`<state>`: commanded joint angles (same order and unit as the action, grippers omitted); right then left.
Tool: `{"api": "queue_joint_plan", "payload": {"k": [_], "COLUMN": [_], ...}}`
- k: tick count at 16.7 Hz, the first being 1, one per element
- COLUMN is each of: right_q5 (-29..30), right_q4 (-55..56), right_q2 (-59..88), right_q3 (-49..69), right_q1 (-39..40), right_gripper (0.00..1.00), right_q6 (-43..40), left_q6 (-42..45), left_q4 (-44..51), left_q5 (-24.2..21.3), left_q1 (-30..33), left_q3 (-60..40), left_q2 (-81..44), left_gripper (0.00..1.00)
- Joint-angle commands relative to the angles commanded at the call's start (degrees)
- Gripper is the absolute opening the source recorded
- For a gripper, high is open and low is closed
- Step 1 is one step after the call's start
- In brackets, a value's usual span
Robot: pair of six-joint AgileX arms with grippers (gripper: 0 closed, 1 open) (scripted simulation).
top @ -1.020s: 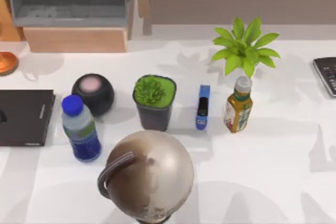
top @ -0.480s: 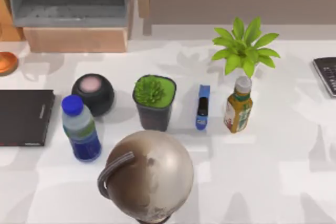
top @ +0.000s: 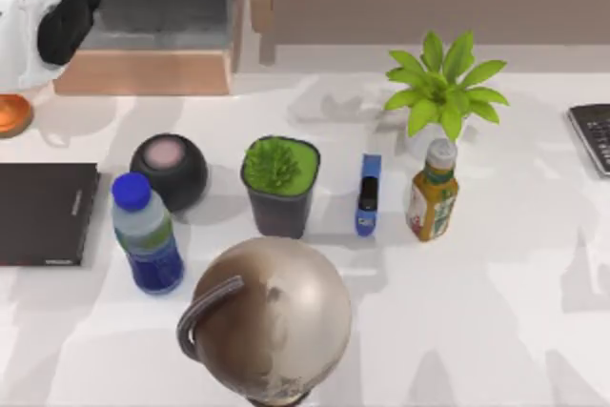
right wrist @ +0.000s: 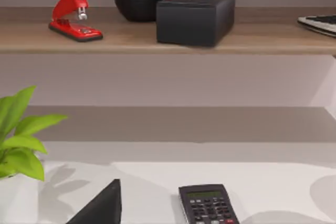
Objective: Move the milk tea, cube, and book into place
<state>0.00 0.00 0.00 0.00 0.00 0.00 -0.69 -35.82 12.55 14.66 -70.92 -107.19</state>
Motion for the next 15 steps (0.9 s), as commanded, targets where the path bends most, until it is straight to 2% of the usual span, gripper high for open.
{"api": "queue_joint_plan", "payload": {"k": [8, 15], "right_q5": [0.00, 0.00], "right_q4": [0.00, 0.00], "right_q2": [0.00, 0.00], "right_q3": [0.00, 0.00], "right_q1": [0.00, 0.00], "right_gripper": [1.00, 1.00], "right_q6": [0.00, 0.00], "left_q6": [-0.01, -0.04], "left_q4": [-0.90, 1.35], "left_q5": [0.23, -0.56], "left_q1": [0.15, -0.43], "left_q3": [-1.95, -9.97], "left_q2": [-2.69, -8.26], "left_gripper": [1.00, 1.00]}}
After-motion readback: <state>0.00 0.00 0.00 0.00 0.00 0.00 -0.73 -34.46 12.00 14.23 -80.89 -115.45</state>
